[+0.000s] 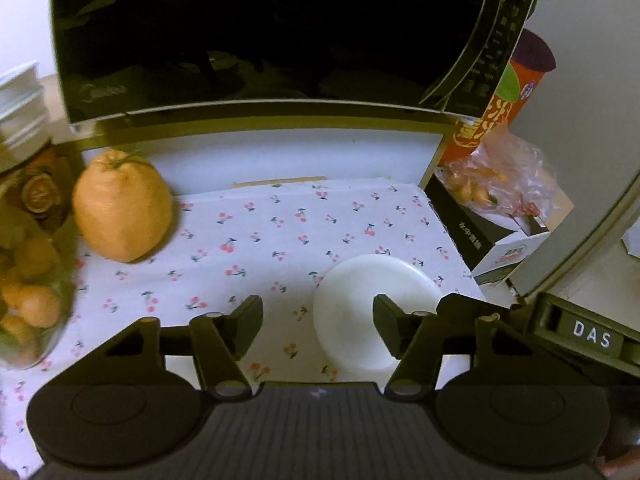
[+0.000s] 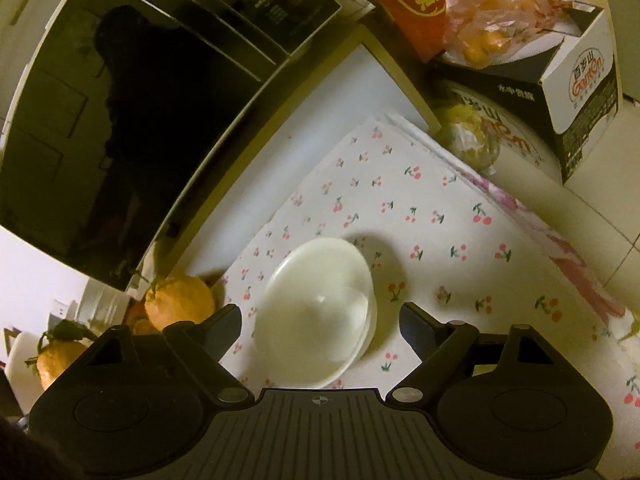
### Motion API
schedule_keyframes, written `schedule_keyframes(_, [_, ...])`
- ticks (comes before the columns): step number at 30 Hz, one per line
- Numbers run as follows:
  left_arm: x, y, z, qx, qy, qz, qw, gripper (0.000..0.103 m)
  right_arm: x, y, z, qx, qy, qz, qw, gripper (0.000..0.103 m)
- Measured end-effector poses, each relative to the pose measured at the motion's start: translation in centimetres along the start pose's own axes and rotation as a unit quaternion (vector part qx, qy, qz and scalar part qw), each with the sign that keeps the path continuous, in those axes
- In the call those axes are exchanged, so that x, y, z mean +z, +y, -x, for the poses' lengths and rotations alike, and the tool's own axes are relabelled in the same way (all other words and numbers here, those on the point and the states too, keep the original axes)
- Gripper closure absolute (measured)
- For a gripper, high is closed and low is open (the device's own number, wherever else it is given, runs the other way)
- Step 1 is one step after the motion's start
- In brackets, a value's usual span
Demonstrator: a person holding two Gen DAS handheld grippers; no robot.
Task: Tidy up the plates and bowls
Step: 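Close the left gripper on the small white bowl rim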
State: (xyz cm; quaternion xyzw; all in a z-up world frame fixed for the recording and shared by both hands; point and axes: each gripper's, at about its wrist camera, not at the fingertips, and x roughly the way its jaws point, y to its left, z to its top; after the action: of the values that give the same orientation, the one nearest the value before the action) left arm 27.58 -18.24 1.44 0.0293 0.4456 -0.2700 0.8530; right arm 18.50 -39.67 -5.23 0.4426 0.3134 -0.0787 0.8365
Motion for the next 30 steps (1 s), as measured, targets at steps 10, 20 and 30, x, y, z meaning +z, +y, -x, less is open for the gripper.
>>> schedule_keyframes(10, [0.0, 0.1, -3.0, -0.014, 0.030, 0.021, 0.9992, 0.063, 0.5, -1.1, -1.1, -0.012, 0.011, -0.003, 1.000, 0.051])
schedule_keyframes(20, [-0.1, 0.6, -4.0, -0.022, 0.039, 0.042, 0.9981, 0.090, 0.2, -1.1, -2.0, -0.012, 0.025, 0.011, 1.000, 0.069])
schedule_keyframes(30, [-0.2, 0.9, -3.8, -0.023, 0.033, 0.041, 0.9983, 0.094, 0.2, -0.8, -1.9, -0.014, 0.022, 0.023, 0.999, 0.074])
